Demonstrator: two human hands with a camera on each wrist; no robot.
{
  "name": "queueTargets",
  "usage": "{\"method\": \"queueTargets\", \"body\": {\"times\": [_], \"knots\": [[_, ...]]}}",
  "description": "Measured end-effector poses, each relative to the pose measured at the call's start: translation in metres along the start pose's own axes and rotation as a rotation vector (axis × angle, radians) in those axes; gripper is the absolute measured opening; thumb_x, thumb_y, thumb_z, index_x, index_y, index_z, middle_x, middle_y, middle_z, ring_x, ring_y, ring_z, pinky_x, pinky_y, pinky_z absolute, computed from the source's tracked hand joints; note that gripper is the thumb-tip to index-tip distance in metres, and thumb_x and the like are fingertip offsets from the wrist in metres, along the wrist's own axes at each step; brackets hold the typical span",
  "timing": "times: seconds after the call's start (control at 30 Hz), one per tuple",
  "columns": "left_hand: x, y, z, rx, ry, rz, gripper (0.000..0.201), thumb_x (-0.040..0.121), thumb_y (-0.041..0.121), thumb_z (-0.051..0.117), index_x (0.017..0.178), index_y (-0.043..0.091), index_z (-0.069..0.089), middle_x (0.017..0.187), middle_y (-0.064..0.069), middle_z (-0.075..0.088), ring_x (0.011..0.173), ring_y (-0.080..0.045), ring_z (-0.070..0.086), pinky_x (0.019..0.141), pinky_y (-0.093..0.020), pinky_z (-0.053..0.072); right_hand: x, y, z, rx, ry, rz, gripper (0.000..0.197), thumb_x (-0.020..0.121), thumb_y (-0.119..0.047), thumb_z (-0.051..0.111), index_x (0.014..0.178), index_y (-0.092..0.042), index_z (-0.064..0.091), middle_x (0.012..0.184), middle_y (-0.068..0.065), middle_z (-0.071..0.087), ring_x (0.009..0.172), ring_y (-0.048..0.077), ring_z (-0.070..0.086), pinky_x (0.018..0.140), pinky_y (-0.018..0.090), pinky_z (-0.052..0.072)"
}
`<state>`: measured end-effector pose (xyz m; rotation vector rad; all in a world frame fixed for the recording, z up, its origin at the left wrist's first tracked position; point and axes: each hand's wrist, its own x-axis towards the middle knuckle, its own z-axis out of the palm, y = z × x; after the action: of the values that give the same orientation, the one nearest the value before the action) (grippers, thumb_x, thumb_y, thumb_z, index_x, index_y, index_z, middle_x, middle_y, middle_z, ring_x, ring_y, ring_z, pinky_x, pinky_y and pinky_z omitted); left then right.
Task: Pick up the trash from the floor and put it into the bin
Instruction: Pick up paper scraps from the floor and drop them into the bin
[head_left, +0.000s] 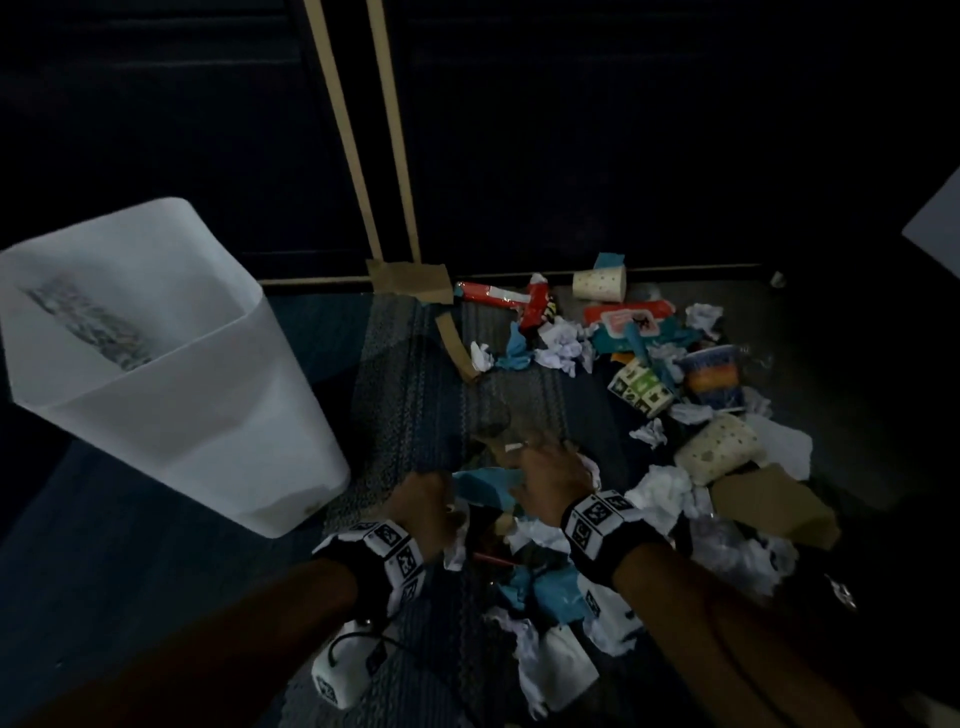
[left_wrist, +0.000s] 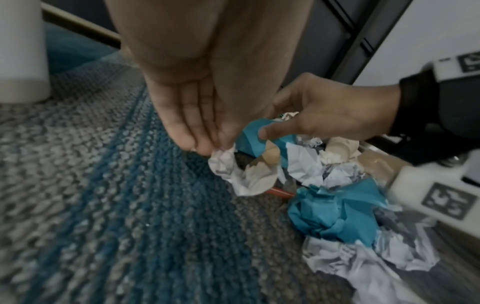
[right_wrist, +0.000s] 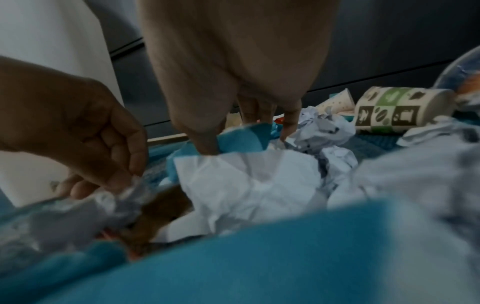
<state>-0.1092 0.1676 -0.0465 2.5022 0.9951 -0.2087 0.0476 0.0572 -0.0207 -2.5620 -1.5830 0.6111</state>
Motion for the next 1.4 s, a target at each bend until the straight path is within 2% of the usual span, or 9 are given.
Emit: {"method": "queueTargets", "body": {"times": [0.2, 0.3, 0.43, 0.67, 0.87, 1.0, 1.13, 1.3, 1.4], "knots": [[-0.007, 0.009, -0.018, 0.099, -0.046, 0.069, 0.021, 0.087, 0.007, 0.049, 0.089, 0.007, 0.07, 0.09, -0.008, 0.068, 0.079, -0.022, 0.061, 0.06, -0.026, 0.035, -0.011, 0.002, -0.001, 0.156, 0.135, 0.04, 0.017, 0.089, -0.029, 0.06, 0.092, -0.024, 0.076, 0.138, 0.002, 0.053, 0.126, 0.028, 0.045, 0.101, 0.039, 0.039], [-0.015, 0.009, -0.029, 0.094, -0.055, 0.093, 0.024, 0.088, 0.014, 0.05, 0.104, 0.009, 0.067, 0.11, -0.007, 0.065, 0.098, -0.025, 0.062, 0.069, -0.024, 0.037, -0.019, 0.004, -0.019, 0.23, 0.229, 0.078, 0.016, 0.088, -0.026, 0.063, 0.082, -0.021, 0.077, 0.123, 0.004, 0.063, 0.119, 0.03, 0.051, 0.098, 0.046, 0.044], [-0.046, 0.008, -0.023, 0.058, -0.264, 0.182, 0.05, 0.088, 0.02, 0.062, 0.135, 0.01, 0.05, 0.14, -0.01, 0.046, 0.128, -0.023, 0.045, 0.104, -0.028, 0.034, -0.025, 0.003, -0.037, 0.214, 0.316, 0.071, 0.02, 0.083, -0.032, 0.063, 0.07, -0.021, 0.072, 0.093, 0.004, 0.071, 0.099, 0.029, 0.061, 0.088, 0.045, 0.052], [-0.067, 0.013, -0.021, 0.12, -0.292, 0.235, 0.048, 0.087, 0.021, 0.061, 0.132, 0.009, 0.051, 0.136, -0.013, 0.051, 0.123, -0.023, 0.049, 0.102, -0.032, 0.036, -0.046, -0.016, -0.061, 0.237, 0.379, -0.041, 0.019, 0.084, -0.032, 0.064, 0.074, -0.021, 0.076, 0.077, -0.002, 0.074, 0.07, 0.021, 0.067, 0.067, 0.033, 0.055], [-0.062, 0.023, -0.066, -0.066, 0.044, 0.285, 0.052, 0.06, 0.056, 0.044, 0.099, 0.026, 0.061, 0.111, -0.003, 0.059, 0.099, -0.012, 0.051, 0.085, -0.019, 0.039, -0.059, -0.031, -0.07, 0.267, 0.404, -0.055, 0.027, 0.089, -0.029, 0.063, 0.072, -0.012, 0.073, 0.065, 0.004, 0.069, 0.06, 0.019, 0.063, 0.054, 0.023, 0.039], [-0.074, 0.029, -0.101, -0.157, 0.341, 0.363, 0.014, 0.071, 0.017, 0.069, 0.083, 0.011, 0.064, 0.09, 0.002, 0.046, 0.083, -0.017, 0.048, 0.071, -0.021, 0.038, -0.058, -0.049, -0.089, 0.331, 0.524, -0.07, 0.008, 0.089, -0.019, 0.062, 0.085, -0.014, 0.067, 0.078, 0.004, 0.07, 0.071, 0.021, 0.064, 0.058, 0.024, 0.043], [-0.089, 0.032, -0.148, -0.306, 0.656, 0.363, 0.015, 0.075, -0.003, 0.069, 0.082, 0.009, 0.063, 0.094, 0.0, 0.048, 0.077, -0.009, 0.049, 0.07, -0.005, 0.039, -0.049, -0.075, -0.125, 0.461, 0.685, -0.228, 0.016, 0.088, -0.007, 0.058, 0.092, -0.021, 0.051, 0.071, -0.009, 0.051, 0.062, 0.008, 0.049, 0.053, 0.029, 0.039], [-0.113, 0.026, -0.214, -0.401, 1.101, 0.349, 0.015, 0.087, -0.004, 0.057, 0.101, -0.001, 0.061, 0.113, 0.001, 0.044, 0.094, 0.008, 0.046, 0.084, -0.001, 0.036, -0.036, -0.136, -0.165, 0.493, 0.815, -0.404, 0.027, 0.089, -0.002, 0.053, 0.107, -0.016, 0.067, 0.107, 0.001, 0.066, 0.099, 0.017, 0.058, 0.084, 0.023, 0.044], [-0.125, 0.0, -0.243, -0.23, 1.205, 0.224, 0.034, 0.087, 0.007, 0.059, 0.12, 0.002, 0.054, 0.138, -0.016, 0.033, 0.12, -0.01, 0.037, 0.102, -0.01, 0.03, -0.038, -0.181, -0.18, 0.55, 0.752, -0.52, 0.049, 0.087, 0.005, 0.048, 0.134, -0.008, 0.055, 0.134, 0.008, 0.055, 0.124, 0.021, 0.048, 0.107, 0.031, 0.038]]}}
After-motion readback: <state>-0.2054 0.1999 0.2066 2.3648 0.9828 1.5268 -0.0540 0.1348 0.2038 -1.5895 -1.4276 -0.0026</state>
